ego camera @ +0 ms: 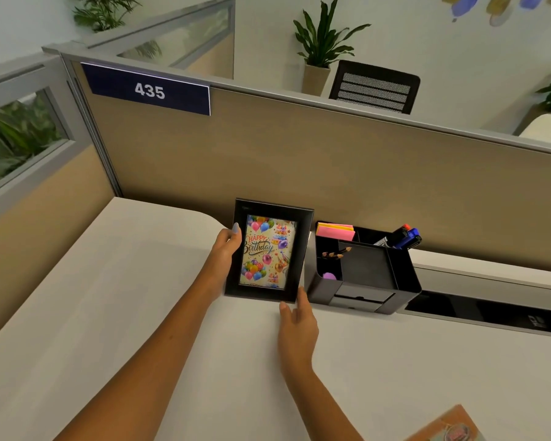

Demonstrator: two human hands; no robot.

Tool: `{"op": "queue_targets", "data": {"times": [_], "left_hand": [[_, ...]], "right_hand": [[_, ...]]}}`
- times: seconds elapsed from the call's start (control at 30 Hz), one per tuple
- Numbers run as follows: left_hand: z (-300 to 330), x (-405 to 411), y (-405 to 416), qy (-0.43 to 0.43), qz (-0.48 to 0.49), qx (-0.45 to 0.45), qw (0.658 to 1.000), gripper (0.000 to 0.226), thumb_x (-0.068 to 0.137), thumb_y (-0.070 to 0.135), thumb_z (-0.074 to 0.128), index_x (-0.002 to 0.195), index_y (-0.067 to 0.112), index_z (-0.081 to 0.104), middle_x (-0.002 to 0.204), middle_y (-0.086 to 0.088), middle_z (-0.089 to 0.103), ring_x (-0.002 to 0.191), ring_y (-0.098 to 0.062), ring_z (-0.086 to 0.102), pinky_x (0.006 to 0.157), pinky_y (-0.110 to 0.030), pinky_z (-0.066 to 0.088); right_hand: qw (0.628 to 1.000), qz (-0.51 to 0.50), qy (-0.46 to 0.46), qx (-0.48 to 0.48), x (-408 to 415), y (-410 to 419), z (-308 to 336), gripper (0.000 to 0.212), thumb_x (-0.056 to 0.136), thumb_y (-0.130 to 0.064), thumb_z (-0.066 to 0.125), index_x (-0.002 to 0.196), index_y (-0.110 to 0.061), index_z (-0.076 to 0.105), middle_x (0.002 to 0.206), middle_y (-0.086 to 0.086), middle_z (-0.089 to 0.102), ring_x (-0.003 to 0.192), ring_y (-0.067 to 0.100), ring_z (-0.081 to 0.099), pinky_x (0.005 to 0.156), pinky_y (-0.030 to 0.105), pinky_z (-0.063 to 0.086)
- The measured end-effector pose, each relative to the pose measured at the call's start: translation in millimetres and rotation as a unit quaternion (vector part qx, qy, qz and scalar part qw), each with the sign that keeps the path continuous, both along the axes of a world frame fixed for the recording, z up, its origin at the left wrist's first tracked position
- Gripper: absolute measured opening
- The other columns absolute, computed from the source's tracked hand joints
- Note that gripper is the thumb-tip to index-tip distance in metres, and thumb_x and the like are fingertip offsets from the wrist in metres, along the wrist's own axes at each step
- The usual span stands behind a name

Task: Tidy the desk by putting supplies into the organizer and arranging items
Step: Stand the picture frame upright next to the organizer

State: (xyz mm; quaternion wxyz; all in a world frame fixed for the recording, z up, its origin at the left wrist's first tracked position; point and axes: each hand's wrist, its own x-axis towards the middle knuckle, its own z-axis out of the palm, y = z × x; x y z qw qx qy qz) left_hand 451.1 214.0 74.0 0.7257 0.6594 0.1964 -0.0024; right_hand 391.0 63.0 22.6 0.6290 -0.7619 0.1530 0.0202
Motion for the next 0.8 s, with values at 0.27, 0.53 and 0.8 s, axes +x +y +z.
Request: {"op": "queue_targets", "data": {"times": [0.27, 0.53, 0.8], "left_hand": [[-2, 5, -3, 0.003, 0.0, 0.02, 1.0, 0.044, 0.092, 0.054, 0.032, 0.122, 0.024, 0.042, 0.127, 0.0, 0.053, 0.117, -0.022, 0.051, 0.092, -0.041, 0.05], [-3, -40, 6, 0.018, 0.023, 0.135, 0.99, 0.032, 0.096, 0.041, 0.042, 0.12, 0.022, 0.037, 0.128, -0.003, 0.045, 0.119, -0.023, 0.046, 0.083, -0.03, 0.04], [-19, -159, 8, 0.015, -0.025, 0.354, 0.935, 0.038, 0.088, 0.041, 0.058, 0.121, 0.027, 0.044, 0.127, 0.007, 0.052, 0.116, -0.016, 0.049, 0.101, -0.039, 0.032]], "right_hand": [[0.998, 0.031, 0.007, -0.045, -15, -12, -3, 0.054, 0.092, -0.015, 0.054, 0.142, -0.021, 0.033, 0.146, -0.001, 0.04, 0.132, 0.02, 0.04, 0.108, 0.032, 0.033], [0.997, 0.047, 0.011, -0.063, -39, -28, -3, 0.053, 0.092, -0.015, 0.054, 0.141, -0.018, 0.035, 0.145, 0.0, 0.04, 0.131, 0.021, 0.041, 0.108, 0.035, 0.033], [0.991, 0.09, -0.004, -0.097, -113, -56, 3, 0.045, 0.093, -0.013, 0.053, 0.136, -0.017, 0.043, 0.14, -0.003, 0.046, 0.127, 0.016, 0.044, 0.11, 0.03, 0.032]]}}
